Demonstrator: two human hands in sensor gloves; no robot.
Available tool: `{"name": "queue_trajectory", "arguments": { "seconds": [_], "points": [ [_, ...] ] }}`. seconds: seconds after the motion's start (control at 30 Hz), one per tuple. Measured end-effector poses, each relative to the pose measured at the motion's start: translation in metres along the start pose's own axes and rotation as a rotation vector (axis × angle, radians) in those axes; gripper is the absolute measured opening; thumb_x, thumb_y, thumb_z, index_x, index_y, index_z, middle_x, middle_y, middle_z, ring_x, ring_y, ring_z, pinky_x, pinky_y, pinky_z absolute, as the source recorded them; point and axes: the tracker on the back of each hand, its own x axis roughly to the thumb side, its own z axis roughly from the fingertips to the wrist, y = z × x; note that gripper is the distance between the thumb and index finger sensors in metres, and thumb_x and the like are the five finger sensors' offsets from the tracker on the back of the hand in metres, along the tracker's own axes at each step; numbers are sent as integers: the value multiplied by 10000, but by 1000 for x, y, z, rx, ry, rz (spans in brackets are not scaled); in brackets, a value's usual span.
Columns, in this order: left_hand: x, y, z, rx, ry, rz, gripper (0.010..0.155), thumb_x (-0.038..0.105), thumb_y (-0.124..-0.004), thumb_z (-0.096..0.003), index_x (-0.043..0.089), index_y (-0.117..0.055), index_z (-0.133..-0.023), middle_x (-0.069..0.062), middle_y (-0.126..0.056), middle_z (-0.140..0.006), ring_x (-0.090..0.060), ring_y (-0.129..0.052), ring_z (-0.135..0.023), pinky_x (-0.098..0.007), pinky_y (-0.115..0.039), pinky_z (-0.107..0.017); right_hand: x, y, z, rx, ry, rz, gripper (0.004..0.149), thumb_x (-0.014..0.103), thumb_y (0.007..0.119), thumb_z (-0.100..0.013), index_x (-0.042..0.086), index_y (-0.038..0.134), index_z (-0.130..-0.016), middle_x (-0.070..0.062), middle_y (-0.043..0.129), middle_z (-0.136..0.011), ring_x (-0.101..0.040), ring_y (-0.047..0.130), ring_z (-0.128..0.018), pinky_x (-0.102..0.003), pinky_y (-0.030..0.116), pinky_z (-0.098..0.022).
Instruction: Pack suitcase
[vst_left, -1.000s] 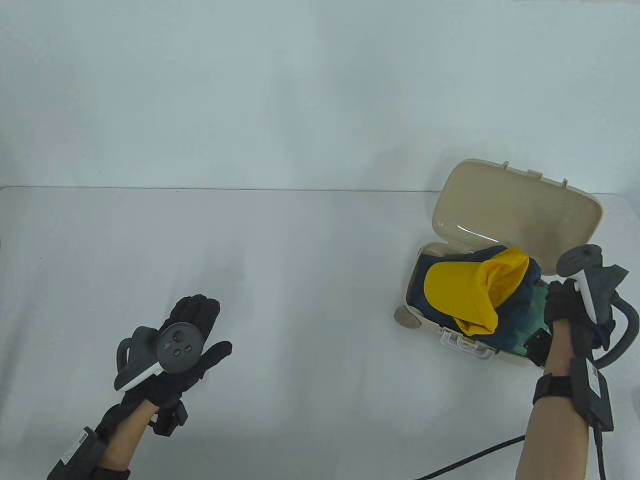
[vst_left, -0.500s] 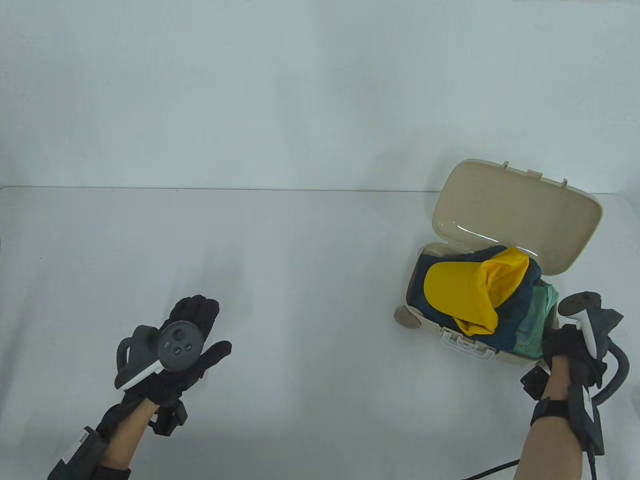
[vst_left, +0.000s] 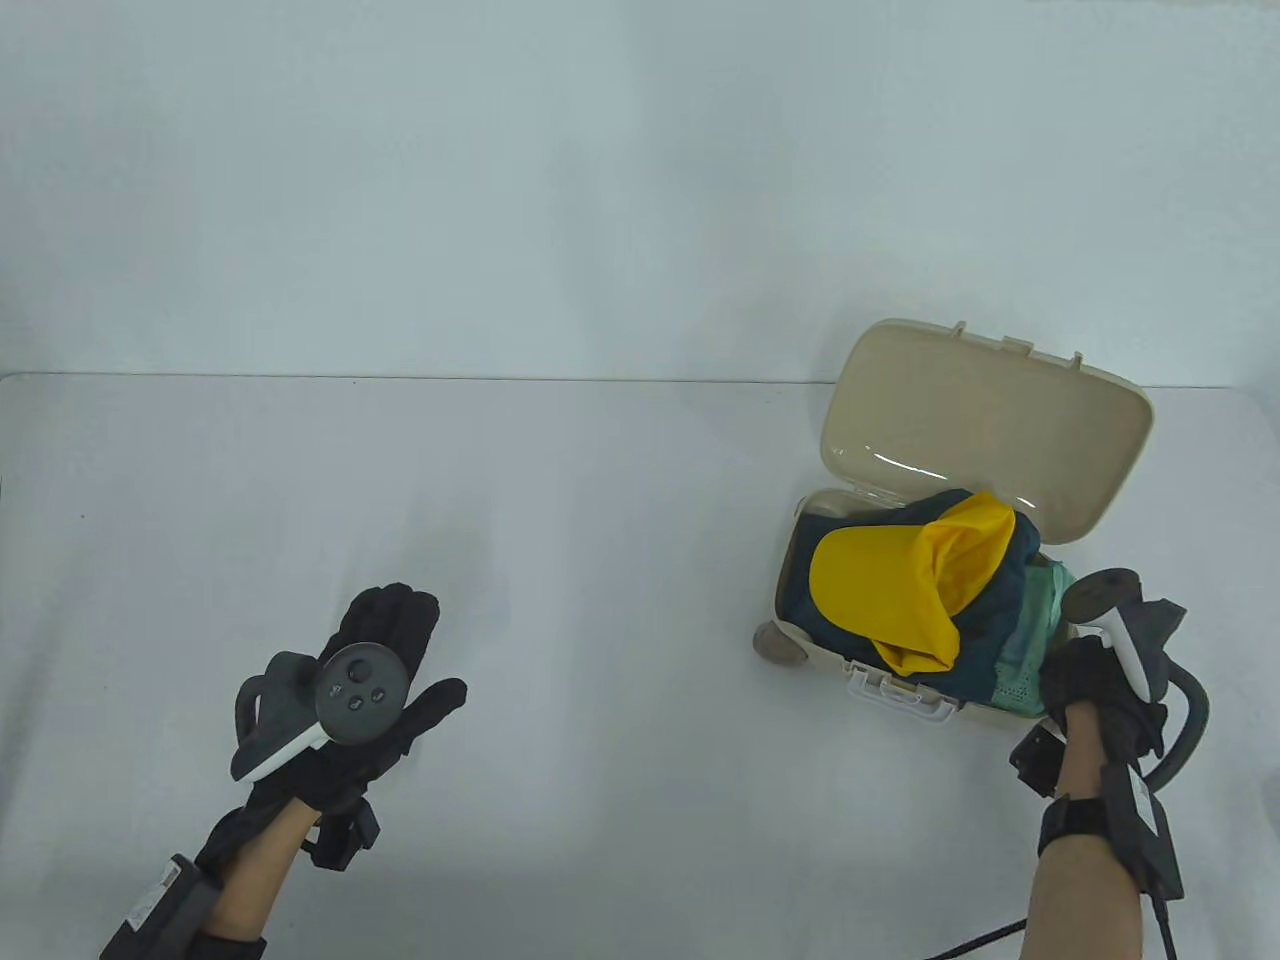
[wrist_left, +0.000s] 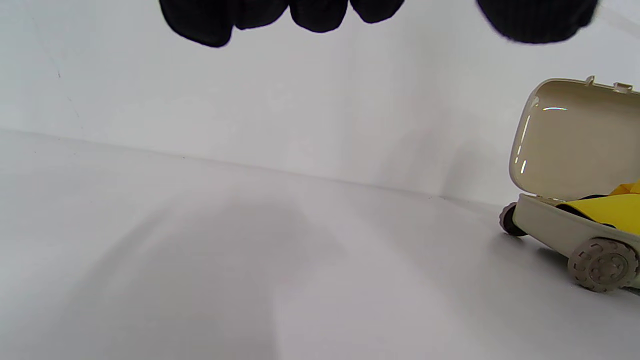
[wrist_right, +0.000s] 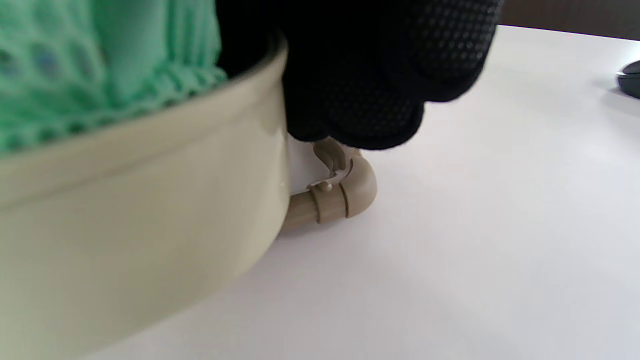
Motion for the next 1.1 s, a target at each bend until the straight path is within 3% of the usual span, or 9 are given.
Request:
{"name": "queue_trajectory", "arguments": {
  "seconds": [0.57, 0.9, 1.1],
  "points": [
    [0, 1, 3, 38, -18, -1, 852, 596, -611, -483, 186, -251, -1136, -142, -270, -1202, -454, -316, -1119, -564, -474, -798, 115, 46, 87, 108, -400, 76, 512, 365, 757, -517, 36, 771, -910, -47, 984, -604, -129, 1030, -398, -249, 902, -295],
    [1, 2, 4, 44, -24, 5, 853, 597, -611, -483, 185, -251, -1138, -142, -268, -1203, -453, -313, -1121, -562, -474, -798, 153, 70, 131, 166, -555, 78, 522, 373, 754, -521, 11, 774, -896, -44, 990, -574, -108, 1033, -369, -232, 912, -270],
    [6, 3, 2, 36, -35, 6, 855, 600, -610, -482, 188, -247, -1137, -140, -266, -1204, -453, -314, -1121, -561, -474, -799, 162, 72, 139, 191, -597, 116, 539, 389, 740, -521, 18, 765, -911, -39, 991, -592, -108, 1040, -382, -218, 922, -270]
  ]
}}
